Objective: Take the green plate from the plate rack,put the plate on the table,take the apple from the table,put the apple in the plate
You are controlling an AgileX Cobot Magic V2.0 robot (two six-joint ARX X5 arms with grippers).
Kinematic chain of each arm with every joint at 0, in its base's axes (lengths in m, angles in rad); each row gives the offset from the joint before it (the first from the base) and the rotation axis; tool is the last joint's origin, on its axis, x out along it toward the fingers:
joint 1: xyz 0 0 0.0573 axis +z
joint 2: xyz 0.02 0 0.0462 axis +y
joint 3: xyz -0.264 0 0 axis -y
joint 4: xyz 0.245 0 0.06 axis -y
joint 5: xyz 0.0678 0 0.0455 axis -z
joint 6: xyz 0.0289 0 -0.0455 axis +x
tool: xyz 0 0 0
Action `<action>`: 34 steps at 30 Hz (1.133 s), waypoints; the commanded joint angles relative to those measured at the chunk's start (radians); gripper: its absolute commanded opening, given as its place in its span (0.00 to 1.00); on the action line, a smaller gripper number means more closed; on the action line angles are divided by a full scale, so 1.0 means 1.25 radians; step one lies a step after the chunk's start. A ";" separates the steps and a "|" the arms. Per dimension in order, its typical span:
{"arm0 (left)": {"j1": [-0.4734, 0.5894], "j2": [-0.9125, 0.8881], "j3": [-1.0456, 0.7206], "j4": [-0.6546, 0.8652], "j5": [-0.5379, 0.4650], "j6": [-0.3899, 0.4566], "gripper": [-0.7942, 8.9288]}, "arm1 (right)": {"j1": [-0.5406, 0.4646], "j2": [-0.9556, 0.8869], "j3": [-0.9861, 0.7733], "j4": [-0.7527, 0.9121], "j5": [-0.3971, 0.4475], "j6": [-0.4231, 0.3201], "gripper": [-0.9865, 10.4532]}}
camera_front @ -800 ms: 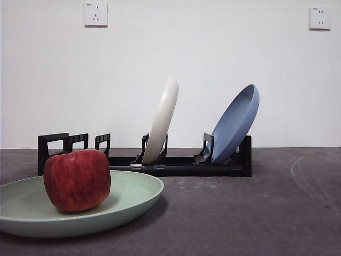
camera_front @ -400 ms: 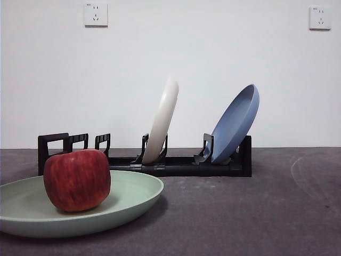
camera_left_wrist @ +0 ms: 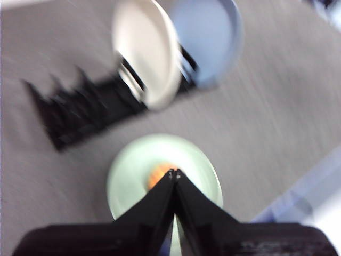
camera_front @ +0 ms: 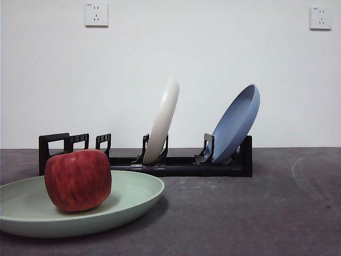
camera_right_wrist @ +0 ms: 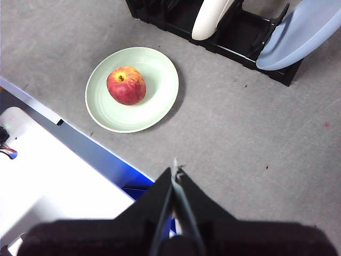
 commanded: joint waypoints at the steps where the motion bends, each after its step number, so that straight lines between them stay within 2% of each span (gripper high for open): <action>1: 0.134 -0.033 -0.004 0.104 0.018 -0.019 0.08 | 0.002 0.000 -0.007 -0.018 0.001 0.008 0.09; 3: 0.217 -0.067 -0.026 0.205 0.042 -0.036 0.08 | 0.002 0.000 -0.007 -0.018 0.001 0.008 0.09; 5: 0.277 -0.114 -0.078 0.298 0.106 -0.027 0.08 | 0.002 0.000 -0.007 -0.018 0.001 0.008 0.09; 8: 0.342 -0.211 -0.213 0.431 0.217 0.014 0.08 | 0.002 0.000 -0.007 -0.018 0.001 0.008 0.09; 11: 0.390 -0.325 -0.394 0.588 0.272 0.053 0.08 | 0.002 0.000 -0.007 -0.018 0.001 0.008 0.09; 15: 0.450 -0.466 -0.641 0.818 0.279 0.062 0.08 | 0.002 0.000 -0.007 -0.018 0.001 0.008 0.09; 19: 0.490 -0.545 -0.814 0.959 0.242 0.065 0.08 | 0.002 0.002 -0.007 -0.018 0.001 0.008 0.09; 23: 0.501 -0.578 -0.924 1.002 0.188 0.063 0.08 | 0.002 0.004 -0.007 -0.018 0.001 0.008 0.09; 30: 0.501 -0.578 -1.021 0.994 0.079 0.065 0.08 | 0.002 0.005 -0.007 -0.018 0.007 0.008 0.09; 34: 0.501 -0.579 -1.022 0.888 0.017 0.070 0.08 | 0.002 0.005 -0.007 -0.018 0.007 0.008 0.09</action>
